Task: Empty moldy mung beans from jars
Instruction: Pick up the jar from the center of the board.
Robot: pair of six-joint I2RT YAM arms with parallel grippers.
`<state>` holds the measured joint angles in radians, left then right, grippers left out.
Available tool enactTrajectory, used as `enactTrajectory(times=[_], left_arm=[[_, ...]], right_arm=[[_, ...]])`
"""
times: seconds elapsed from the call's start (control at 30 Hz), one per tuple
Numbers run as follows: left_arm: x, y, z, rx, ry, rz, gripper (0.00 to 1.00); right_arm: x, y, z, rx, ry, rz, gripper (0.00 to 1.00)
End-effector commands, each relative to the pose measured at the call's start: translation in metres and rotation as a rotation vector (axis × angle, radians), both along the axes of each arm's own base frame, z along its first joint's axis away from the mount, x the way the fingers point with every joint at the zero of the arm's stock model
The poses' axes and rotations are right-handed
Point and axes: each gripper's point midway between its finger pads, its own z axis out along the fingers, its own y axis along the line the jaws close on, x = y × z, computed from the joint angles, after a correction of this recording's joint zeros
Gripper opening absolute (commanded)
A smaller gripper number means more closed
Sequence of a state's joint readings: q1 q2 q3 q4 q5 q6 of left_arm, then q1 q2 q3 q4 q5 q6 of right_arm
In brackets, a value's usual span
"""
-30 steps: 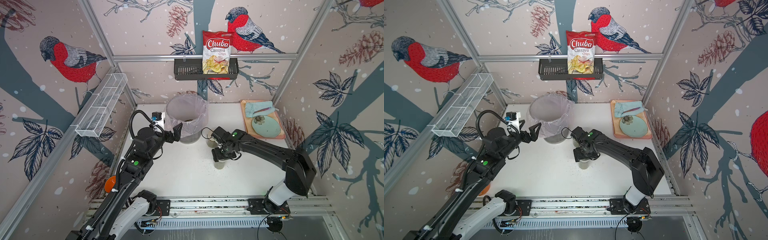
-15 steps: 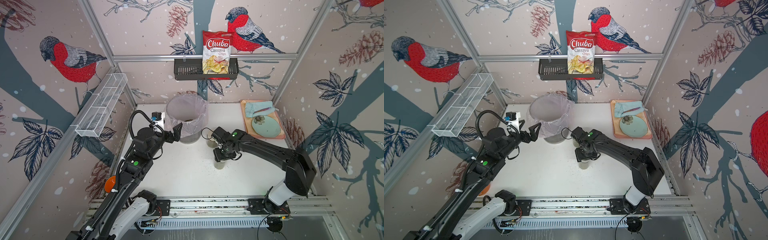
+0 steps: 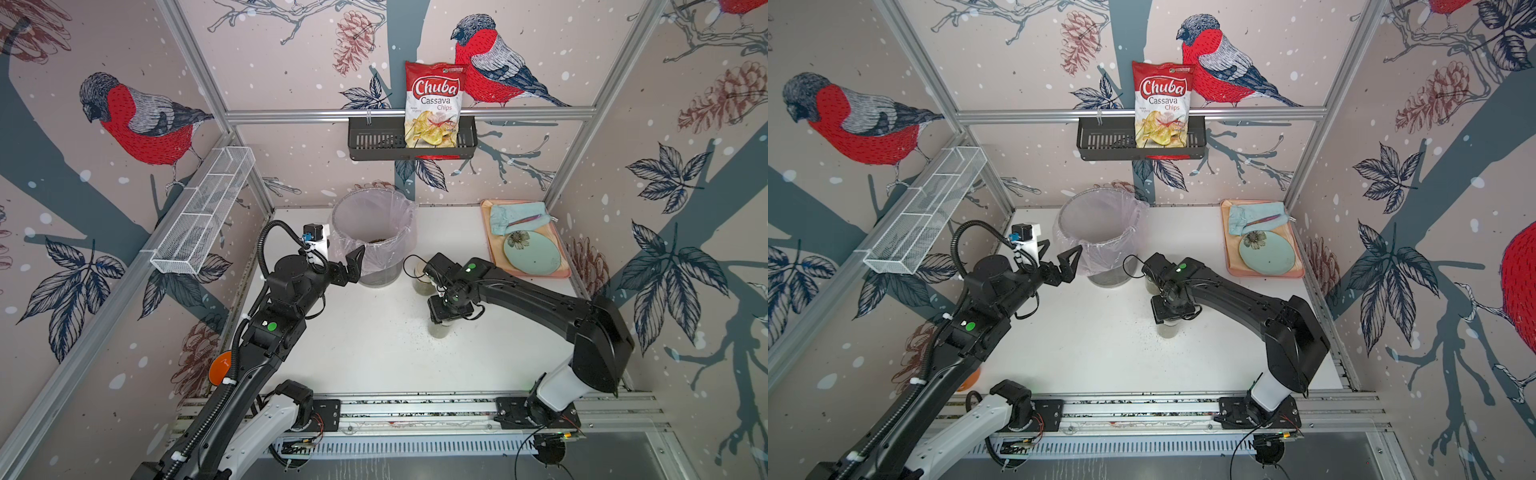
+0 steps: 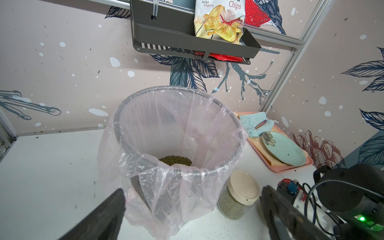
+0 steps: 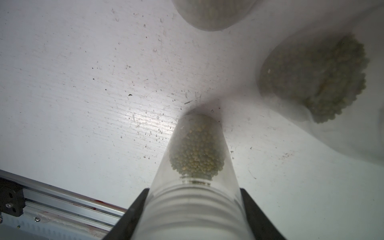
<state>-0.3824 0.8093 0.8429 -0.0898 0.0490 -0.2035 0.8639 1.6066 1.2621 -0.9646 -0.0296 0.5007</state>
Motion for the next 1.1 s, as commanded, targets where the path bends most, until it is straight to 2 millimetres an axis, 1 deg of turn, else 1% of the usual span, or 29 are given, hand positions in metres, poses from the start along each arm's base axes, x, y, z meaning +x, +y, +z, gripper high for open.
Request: enactTrajectory(times=[0.0, 0.13, 0.27, 0.4, 0.47, 0.53, 0.6, 0.7, 0.77, 0.87, 0.9, 0.97, 1.07], left_arm=[[0.001, 0.000, 0.006, -0.010, -0.015, 0.003, 0.99], [-0.001, -0.003, 0.009, -0.010, -0.020, -0.015, 0.99], [-0.006, -0.008, 0.020, -0.011, -0.036, -0.053, 0.99], [-0.013, -0.017, 0.030, 0.010, -0.059, -0.109, 0.99], [-0.020, -0.023, 0.037, 0.033, -0.091, -0.150, 0.99], [-0.028, -0.030, 0.040, 0.058, -0.114, -0.201, 0.99], [-0.036, -0.043, 0.042, 0.083, -0.126, -0.271, 0.98], [-0.043, -0.063, 0.036, 0.106, -0.110, -0.371, 0.98], [-0.048, -0.076, 0.030, 0.130, -0.090, -0.431, 0.93], [-0.058, -0.094, 0.009, 0.195, -0.048, -0.516, 0.88], [-0.062, -0.099, 0.016, 0.209, -0.066, -0.533, 0.87], [-0.068, -0.106, 0.010, 0.242, -0.059, -0.567, 0.85], [-0.082, -0.114, 0.007, 0.282, -0.091, -0.638, 0.77]], right_arm=[[0.000, 0.001, 0.011, 0.006, -0.010, 0.003, 0.57], [0.004, 0.005, 0.025, 0.029, -0.020, 0.008, 0.57], [0.008, 0.013, 0.048, 0.072, -0.032, 0.018, 0.57], [0.015, 0.016, 0.077, 0.126, -0.047, 0.022, 0.57], [0.018, 0.016, 0.092, 0.147, -0.057, 0.025, 0.57], [0.022, 0.014, 0.108, 0.162, -0.070, 0.026, 0.57], [0.025, 0.014, 0.126, 0.193, -0.082, 0.027, 0.57], [0.031, 0.018, 0.150, 0.257, -0.104, 0.027, 0.57], [0.033, 0.021, 0.162, 0.305, -0.112, 0.029, 0.57], [0.033, 0.024, 0.176, 0.335, -0.131, 0.030, 0.57], [0.033, 0.024, 0.180, 0.343, -0.138, 0.031, 0.56], [0.031, 0.023, 0.188, 0.364, -0.148, 0.034, 0.56], [0.028, 0.022, 0.199, 0.393, -0.166, 0.039, 0.56]])
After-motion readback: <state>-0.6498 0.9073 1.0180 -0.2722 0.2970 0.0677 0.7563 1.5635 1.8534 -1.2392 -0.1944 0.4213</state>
